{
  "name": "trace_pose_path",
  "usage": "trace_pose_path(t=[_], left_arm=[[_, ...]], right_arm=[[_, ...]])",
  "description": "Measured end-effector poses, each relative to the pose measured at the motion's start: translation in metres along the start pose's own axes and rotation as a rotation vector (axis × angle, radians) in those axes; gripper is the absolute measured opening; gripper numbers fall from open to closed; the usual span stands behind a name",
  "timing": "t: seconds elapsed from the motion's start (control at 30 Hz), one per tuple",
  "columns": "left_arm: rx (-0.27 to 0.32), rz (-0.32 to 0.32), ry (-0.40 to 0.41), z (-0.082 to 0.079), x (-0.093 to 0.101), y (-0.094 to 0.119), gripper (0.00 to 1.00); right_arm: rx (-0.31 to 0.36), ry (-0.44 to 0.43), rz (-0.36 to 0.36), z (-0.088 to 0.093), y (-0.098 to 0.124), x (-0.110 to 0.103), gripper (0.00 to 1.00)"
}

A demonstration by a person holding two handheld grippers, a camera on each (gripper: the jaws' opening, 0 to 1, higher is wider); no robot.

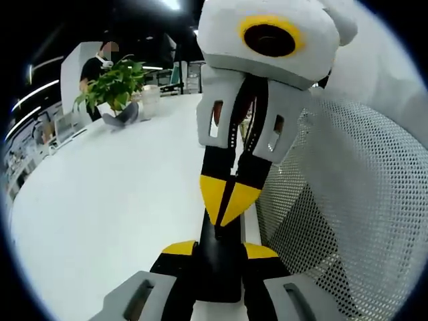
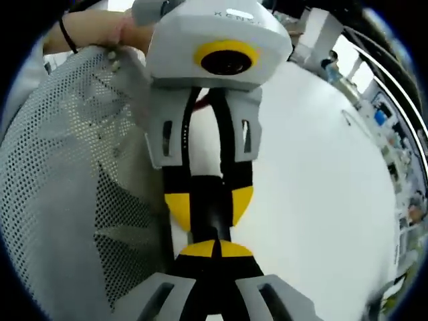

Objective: Press the specified remote control buttons in sequence, fully releasing each button before pressing the next.

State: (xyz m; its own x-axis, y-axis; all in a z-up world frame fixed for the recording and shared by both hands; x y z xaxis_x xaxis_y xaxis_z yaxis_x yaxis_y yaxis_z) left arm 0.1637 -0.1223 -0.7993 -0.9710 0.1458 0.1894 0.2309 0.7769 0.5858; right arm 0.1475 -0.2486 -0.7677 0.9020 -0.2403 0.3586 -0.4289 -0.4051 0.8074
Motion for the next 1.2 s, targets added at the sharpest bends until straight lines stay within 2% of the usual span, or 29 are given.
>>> trace_pose_path(t=[0.03, 0.1, 0.33, 0.4, 0.5, 0.53, 0.57, 0.67, 0.83, 0.93, 1.0, 1.07, 1.2], left_arm=[[0.001, 0.000, 0.000, 0.000, 0.000, 0.000, 0.25], [0.001, 0.000, 0.000, 0.000, 0.000, 0.000, 0.25], [0.000, -0.001, 0.000, 0.000, 0.000, 0.000, 0.25], [0.001, -0.001, 0.000, 0.000, 0.000, 0.000, 0.25], [0.002, -0.002, 0.001, 0.000, 0.000, 0.000, 0.25], [0.002, -0.002, 0.000, 0.000, 0.000, 0.000, 0.25], [0.002, -0.002, 0.001, 0.000, 0.000, 0.000, 0.25], [0.003, 0.000, -0.001, 0.001, 0.000, 0.000, 0.24], [0.001, 0.001, 0.000, 0.000, 0.000, 0.000, 0.24], [0.002, -0.001, -0.001, 0.001, 0.000, 0.001, 0.24], [0.000, -0.002, -0.001, 0.000, 0.001, 0.001, 0.24], [0.001, -0.004, 0.000, 0.000, 0.001, 0.001, 0.24], [0.003, -0.004, 0.000, 0.001, 0.001, 0.001, 0.25]], right_arm=[[0.002, -0.012, 0.028, 0.000, 0.001, -0.003, 0.00], [0.008, 0.059, 0.059, -0.002, 0.002, -0.008, 0.00], [0.016, 0.070, 0.028, -0.008, -0.003, -0.006, 0.00], [-0.009, 0.024, 0.000, -0.009, -0.003, -0.004, 0.00], [-0.066, -0.101, -0.036, -0.010, -0.005, 0.001, 0.00], [-0.100, -0.184, -0.049, -0.011, -0.006, 0.003, 0.00], [-0.115, -0.216, -0.059, -0.012, -0.007, 0.005, 0.00], [-0.120, -0.185, -0.087, -0.013, -0.010, 0.011, 0.00], [-0.110, -0.126, -0.070, -0.014, -0.009, 0.006, 0.00], [-0.089, -0.146, -0.052, -0.011, -0.008, 0.005, 0.00], [-0.060, -0.131, -0.038, -0.009, -0.006, 0.003, 0.00], [0.001, -0.079, -0.020, -0.007, -0.005, 0.000, 0.00], [0.007, -0.118, -0.013, -0.005, -0.002, -0.003, 0.00]])
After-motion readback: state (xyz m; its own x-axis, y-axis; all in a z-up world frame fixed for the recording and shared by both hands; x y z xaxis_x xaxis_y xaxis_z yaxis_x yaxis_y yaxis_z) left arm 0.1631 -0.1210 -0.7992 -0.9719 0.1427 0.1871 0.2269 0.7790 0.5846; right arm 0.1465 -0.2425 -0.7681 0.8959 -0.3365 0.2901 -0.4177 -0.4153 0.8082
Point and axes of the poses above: the point that each gripper's makers call its tool centre point, and the gripper's own axes: y roughly backward along the fingers, x roughly to its right, z roughly out of its underside, the point moved 10 cm from there along y, roughly backward along the fingers, and after that the axes turned 15 degrees about z, right-handed, at the moved point
